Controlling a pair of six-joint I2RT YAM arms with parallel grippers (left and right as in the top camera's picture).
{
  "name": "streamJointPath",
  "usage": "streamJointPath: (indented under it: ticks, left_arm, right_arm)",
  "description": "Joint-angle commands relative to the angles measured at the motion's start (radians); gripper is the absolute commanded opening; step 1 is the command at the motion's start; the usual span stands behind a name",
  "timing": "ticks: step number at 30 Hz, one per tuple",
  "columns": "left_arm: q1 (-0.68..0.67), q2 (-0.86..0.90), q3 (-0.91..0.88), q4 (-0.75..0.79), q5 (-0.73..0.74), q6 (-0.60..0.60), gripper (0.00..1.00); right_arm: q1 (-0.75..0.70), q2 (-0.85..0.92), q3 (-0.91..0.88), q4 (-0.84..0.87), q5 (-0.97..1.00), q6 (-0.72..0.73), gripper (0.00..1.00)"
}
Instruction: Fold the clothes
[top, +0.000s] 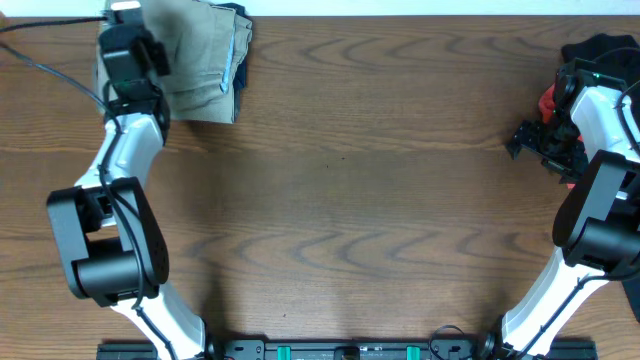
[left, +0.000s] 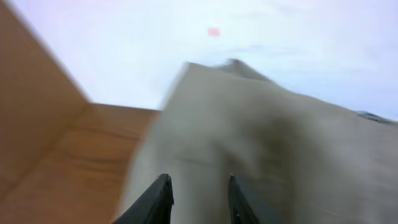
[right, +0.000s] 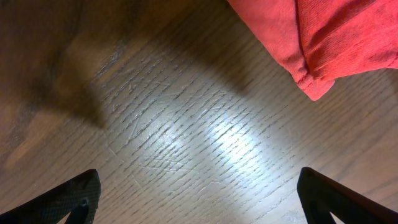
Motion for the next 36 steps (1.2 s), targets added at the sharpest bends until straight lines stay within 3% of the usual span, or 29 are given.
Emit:
streamJointPath:
  ticks: [1, 18, 28, 31, 36]
  left_arm:
    - [-0.037, 0.015, 0.008, -0.024, 0.118, -0.055, 0.32]
    - [-0.087, 0.182, 0.008, -0.136, 0.117, -0.102, 0.33]
    - [-0.087, 0.037, 0.008, -0.087, 0.117, -0.102, 0.33]
    - [-0.087, -0.034, 0.008, -0.092, 0.117, -0.102, 0.53]
    - [-0.089, -0.157, 0.008, -0.166, 0.117, -0.103, 0.54]
  right_arm:
    - [-0.003, 0.001, 0.014, 0.000, 0.010, -0.002, 0.99]
    - [-0.003, 0.001, 0.014, 0.000, 0.010, -0.002, 0.99]
    - [-0.003, 0.001, 0.014, 0.000, 0.010, -0.002, 0.99]
    - [-0.003, 0.001, 0.014, 0.000, 0.010, -0.002, 0.99]
    - [-0.003, 0.001, 0.014, 0.000, 0.010, -0.002, 0.99]
